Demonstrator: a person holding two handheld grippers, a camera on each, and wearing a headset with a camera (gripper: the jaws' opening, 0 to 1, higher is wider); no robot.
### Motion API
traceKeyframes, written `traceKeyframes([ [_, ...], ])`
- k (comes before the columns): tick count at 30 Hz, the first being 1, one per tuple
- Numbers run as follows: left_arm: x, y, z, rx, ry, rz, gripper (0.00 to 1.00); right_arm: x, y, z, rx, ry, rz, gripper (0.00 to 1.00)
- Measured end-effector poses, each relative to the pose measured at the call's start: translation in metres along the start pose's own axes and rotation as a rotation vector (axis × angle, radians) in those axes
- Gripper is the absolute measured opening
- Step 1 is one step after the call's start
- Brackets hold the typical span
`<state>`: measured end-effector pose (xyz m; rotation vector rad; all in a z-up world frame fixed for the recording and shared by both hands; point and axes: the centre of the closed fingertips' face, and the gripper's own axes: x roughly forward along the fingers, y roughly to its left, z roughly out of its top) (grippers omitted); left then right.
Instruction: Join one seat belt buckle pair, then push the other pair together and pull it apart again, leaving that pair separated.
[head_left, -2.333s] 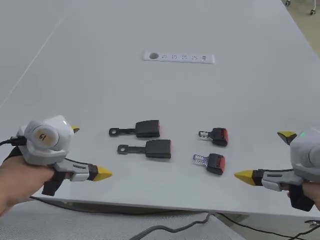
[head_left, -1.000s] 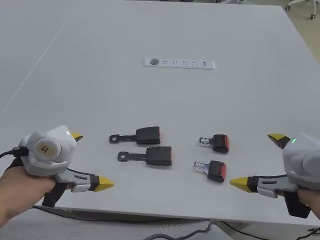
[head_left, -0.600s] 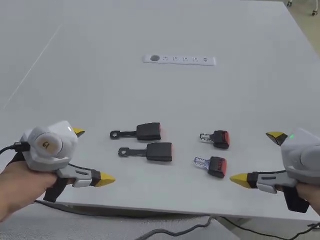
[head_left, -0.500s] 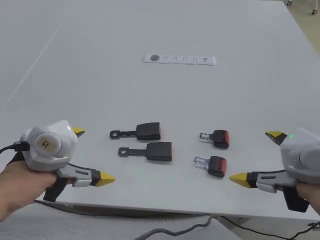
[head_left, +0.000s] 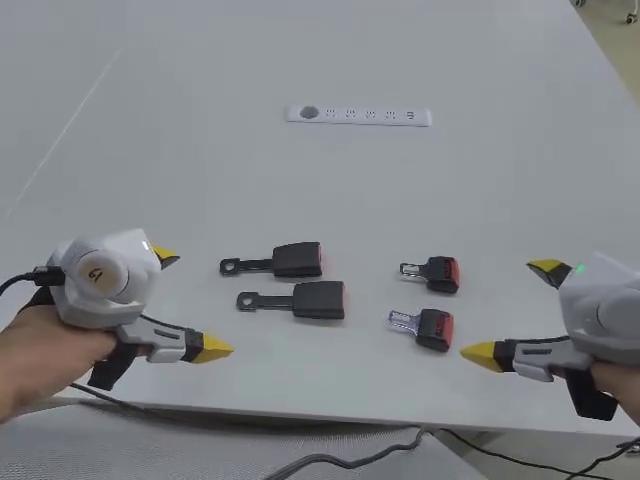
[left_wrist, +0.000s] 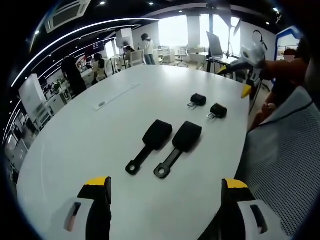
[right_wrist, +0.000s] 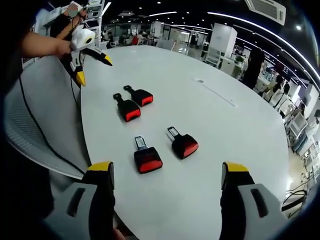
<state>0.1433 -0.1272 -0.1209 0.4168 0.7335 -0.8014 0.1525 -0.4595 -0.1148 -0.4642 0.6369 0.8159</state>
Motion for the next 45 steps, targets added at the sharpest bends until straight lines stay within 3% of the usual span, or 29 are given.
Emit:
traceKeyframes([
  [8, 0.011, -0.007, 0.012, 0.057, -0.001, -0.045, 0.89, 0.005, 0.002, 0.003, -0.034, 0.001, 0.021, 0.83],
  [12, 0.017, -0.007, 0.015, 0.066, 0.009, -0.059, 0.88, 0.008, 0.008, 0.003, -0.045, 0.014, 0.062, 0.72],
  [19, 0.030, -0.011, 0.022, 0.087, 0.028, -0.067, 0.86, 0.019, 0.009, 0.004, -0.065, 0.016, 0.075, 0.73],
  [25, 0.047, -0.017, 0.024, 0.107, 0.035, -0.105, 0.85, 0.028, 0.013, 0.004, -0.088, 0.031, 0.107, 0.69],
  [28, 0.056, -0.019, 0.024, 0.130, 0.041, -0.123, 0.84, 0.034, 0.014, 0.003, -0.091, 0.037, 0.119, 0.67],
  [36, 0.073, -0.028, 0.040, 0.169, 0.048, -0.157, 0.80, 0.042, 0.020, -0.002, -0.097, 0.059, 0.152, 0.60],
  [45, 0.093, -0.038, 0.042, 0.199, 0.071, -0.207, 0.74, 0.045, 0.030, -0.004, -0.081, 0.078, 0.206, 0.50],
])
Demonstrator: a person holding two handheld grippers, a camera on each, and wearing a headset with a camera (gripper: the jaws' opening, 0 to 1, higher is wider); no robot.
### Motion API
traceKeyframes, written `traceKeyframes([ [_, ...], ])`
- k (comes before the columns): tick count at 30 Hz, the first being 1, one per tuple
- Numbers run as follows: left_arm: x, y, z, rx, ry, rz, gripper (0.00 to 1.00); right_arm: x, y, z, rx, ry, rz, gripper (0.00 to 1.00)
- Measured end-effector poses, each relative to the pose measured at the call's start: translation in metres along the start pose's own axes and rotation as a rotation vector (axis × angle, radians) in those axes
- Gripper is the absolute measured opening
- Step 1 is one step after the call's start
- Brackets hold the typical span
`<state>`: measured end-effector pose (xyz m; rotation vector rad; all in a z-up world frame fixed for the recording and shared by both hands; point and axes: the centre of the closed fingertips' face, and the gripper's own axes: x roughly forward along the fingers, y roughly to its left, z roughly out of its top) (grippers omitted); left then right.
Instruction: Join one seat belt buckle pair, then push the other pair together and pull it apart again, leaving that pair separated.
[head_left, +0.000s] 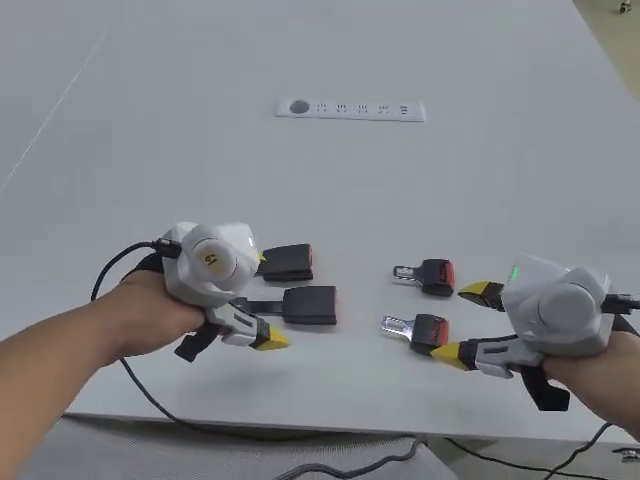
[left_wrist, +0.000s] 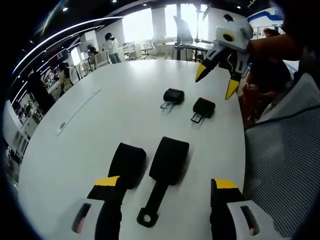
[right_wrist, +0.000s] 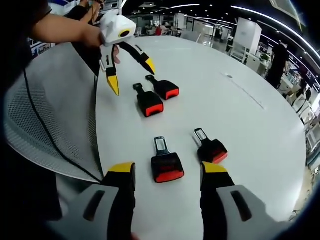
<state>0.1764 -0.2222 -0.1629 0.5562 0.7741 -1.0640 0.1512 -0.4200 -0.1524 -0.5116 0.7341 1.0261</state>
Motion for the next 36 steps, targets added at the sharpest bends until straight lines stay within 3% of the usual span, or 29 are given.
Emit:
traceKeyframes([
  [20, 0.028, -0.012, 0.003, 0.011, 0.037, -0.096, 0.59, 0.014, 0.005, -0.003, -0.014, 0.038, 0.040, 0.44],
  [29, 0.029, -0.010, 0.007, 0.008, 0.034, -0.095, 0.58, 0.016, 0.002, -0.003, -0.012, 0.045, 0.039, 0.44],
  [36, 0.029, -0.012, 0.003, 0.005, 0.041, -0.092, 0.58, 0.015, 0.003, -0.005, -0.018, 0.053, 0.034, 0.45],
])
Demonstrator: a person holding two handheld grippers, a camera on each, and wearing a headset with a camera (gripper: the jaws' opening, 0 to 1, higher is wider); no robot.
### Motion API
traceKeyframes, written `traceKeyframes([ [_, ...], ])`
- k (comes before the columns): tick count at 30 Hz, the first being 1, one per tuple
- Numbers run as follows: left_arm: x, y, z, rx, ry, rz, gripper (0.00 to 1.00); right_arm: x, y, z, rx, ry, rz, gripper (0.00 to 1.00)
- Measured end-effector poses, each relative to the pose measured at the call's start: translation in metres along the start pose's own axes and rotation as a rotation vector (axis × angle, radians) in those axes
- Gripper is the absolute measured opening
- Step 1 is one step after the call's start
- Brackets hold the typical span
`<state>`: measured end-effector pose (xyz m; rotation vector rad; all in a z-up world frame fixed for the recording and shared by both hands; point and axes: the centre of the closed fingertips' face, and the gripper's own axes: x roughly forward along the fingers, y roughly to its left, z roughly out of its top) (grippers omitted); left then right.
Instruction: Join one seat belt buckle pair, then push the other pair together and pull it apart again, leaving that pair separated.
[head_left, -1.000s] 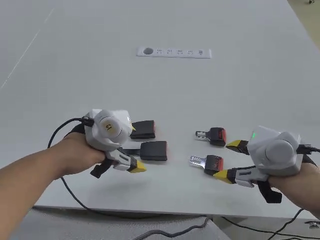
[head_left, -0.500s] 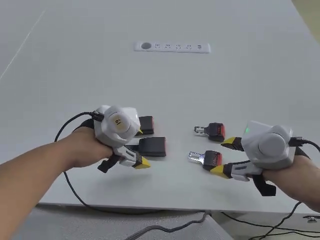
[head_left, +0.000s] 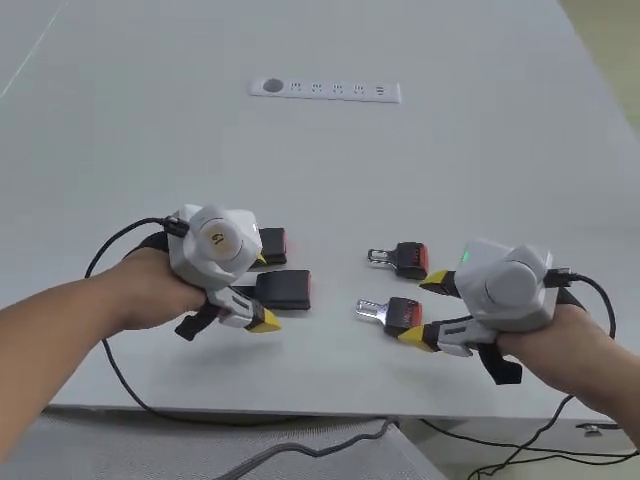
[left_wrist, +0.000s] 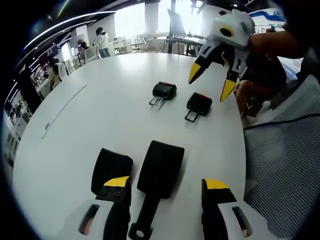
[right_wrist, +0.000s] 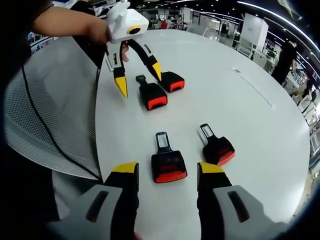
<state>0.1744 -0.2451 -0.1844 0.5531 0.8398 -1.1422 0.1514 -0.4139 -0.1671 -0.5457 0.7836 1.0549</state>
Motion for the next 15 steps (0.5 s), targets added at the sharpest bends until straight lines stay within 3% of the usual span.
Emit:
traceKeyframes([
  [15, 0.0033, 0.0041, -0.0002, 0.028, 0.020, -0.015, 0.55, 0.0091, -0.0020, 0.0000, -0.031, 0.014, 0.015, 0.44],
])
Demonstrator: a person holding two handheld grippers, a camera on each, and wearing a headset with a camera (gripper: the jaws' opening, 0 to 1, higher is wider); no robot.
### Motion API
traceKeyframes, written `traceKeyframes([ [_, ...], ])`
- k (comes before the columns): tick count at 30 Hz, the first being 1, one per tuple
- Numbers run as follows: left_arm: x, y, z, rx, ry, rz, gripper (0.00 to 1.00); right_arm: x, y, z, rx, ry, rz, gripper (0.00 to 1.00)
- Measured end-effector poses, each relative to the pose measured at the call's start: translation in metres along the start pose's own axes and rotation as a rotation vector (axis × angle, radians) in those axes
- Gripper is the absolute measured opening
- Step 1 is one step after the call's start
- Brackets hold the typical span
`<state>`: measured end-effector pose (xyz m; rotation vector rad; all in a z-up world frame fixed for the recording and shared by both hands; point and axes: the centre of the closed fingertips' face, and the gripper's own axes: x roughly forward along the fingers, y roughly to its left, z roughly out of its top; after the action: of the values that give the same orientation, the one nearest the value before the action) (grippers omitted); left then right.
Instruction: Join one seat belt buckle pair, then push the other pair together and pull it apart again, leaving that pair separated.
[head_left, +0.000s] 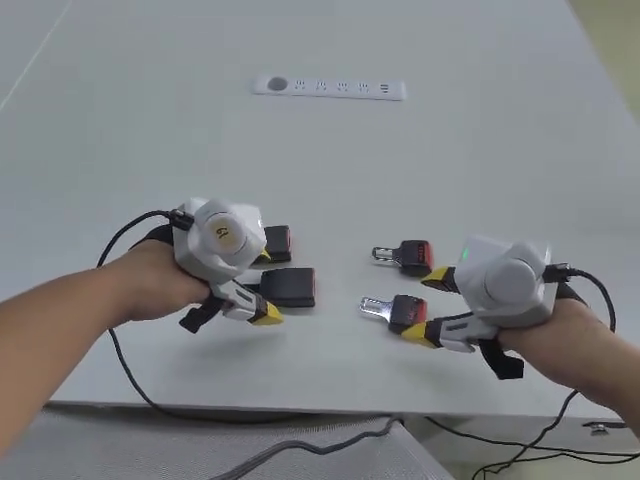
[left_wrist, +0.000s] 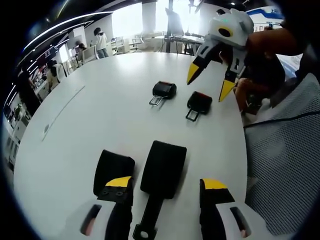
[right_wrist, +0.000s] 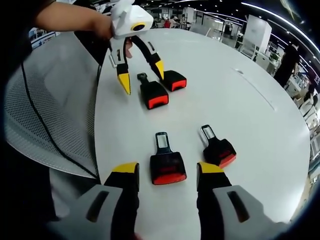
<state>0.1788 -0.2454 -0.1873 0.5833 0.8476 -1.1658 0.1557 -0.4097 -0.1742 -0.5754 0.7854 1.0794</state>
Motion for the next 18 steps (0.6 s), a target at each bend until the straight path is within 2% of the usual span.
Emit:
traceKeyframes([
  [4, 0.003, 0.000, -0.001, 0.018, 0.020, -0.015, 0.54, 0.003, 0.000, 0.001, -0.005, 0.003, 0.011, 0.43],
  [18, 0.010, -0.004, 0.001, 0.042, 0.039, -0.075, 0.46, 0.013, 0.002, -0.008, -0.031, 0.052, 0.068, 0.39],
])
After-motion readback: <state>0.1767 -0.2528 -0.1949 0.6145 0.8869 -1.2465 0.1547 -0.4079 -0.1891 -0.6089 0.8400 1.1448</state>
